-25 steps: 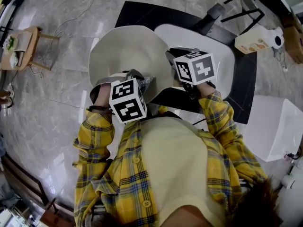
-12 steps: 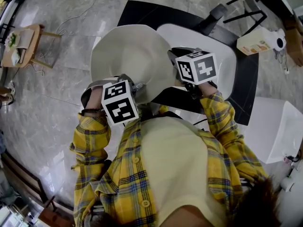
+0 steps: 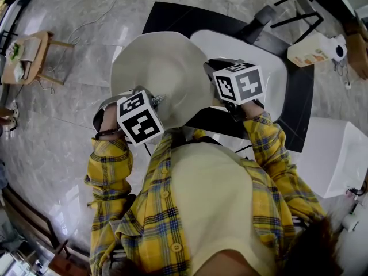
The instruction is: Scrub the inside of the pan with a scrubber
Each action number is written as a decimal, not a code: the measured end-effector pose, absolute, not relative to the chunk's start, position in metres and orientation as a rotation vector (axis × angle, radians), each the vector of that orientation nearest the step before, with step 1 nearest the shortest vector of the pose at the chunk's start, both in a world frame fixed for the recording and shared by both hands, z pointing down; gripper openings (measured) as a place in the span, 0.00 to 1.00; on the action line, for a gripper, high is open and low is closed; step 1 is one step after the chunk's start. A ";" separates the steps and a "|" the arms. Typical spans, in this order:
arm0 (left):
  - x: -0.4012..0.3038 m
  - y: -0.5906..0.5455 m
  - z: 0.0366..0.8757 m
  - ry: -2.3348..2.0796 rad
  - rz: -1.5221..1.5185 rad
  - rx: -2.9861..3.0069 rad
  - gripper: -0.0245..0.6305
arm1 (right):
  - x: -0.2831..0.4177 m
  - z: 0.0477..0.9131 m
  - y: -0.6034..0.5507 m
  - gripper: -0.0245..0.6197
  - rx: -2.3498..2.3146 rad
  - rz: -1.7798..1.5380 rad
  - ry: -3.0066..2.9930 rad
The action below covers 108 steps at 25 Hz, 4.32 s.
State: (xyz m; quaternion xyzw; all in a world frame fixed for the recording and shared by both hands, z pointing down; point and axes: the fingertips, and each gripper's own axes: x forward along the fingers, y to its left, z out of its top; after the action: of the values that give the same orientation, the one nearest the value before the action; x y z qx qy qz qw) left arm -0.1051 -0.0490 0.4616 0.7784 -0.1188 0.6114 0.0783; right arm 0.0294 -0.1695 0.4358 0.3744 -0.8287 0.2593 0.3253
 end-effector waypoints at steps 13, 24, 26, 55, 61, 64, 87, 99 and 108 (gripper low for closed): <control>-0.127 -0.102 0.466 -0.722 1.828 2.266 0.17 | 0.030 0.436 -0.169 0.06 0.992 0.684 -2.167; -0.126 -0.135 0.466 -0.908 1.771 2.279 0.17 | 0.031 0.435 -0.170 0.06 1.001 0.690 -2.163; -0.126 -0.140 0.467 -0.936 1.769 2.278 0.17 | 0.031 0.436 -0.170 0.06 1.003 0.690 -2.163; -0.096 -0.173 0.446 -1.117 1.969 2.534 0.17 | 0.030 0.436 -0.169 0.06 1.038 0.697 -2.152; -0.086 -0.166 0.458 -0.983 1.998 2.557 0.17 | 0.030 0.435 -0.169 0.06 1.041 0.690 -2.149; -0.080 -0.159 0.467 -0.904 1.991 2.565 0.17 | 0.030 0.435 -0.170 0.06 1.038 0.700 -2.151; -0.058 -0.096 0.478 -0.406 2.001 2.623 0.17 | 0.031 0.436 -0.170 0.06 1.031 0.699 -2.157; -0.054 -0.068 0.473 -0.284 1.950 2.639 0.17 | 0.031 0.437 -0.170 0.06 1.021 0.674 -2.155; -0.054 -0.051 0.468 -0.253 1.899 2.619 0.17 | 0.030 0.437 -0.170 0.06 1.020 0.664 -2.163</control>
State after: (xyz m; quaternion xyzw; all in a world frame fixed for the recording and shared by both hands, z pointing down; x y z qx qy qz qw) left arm -0.0542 -0.0505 0.4676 0.8061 -0.0778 0.5844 -0.0514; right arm 0.0304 -0.1701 0.4365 0.3888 -0.8244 0.2532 0.3241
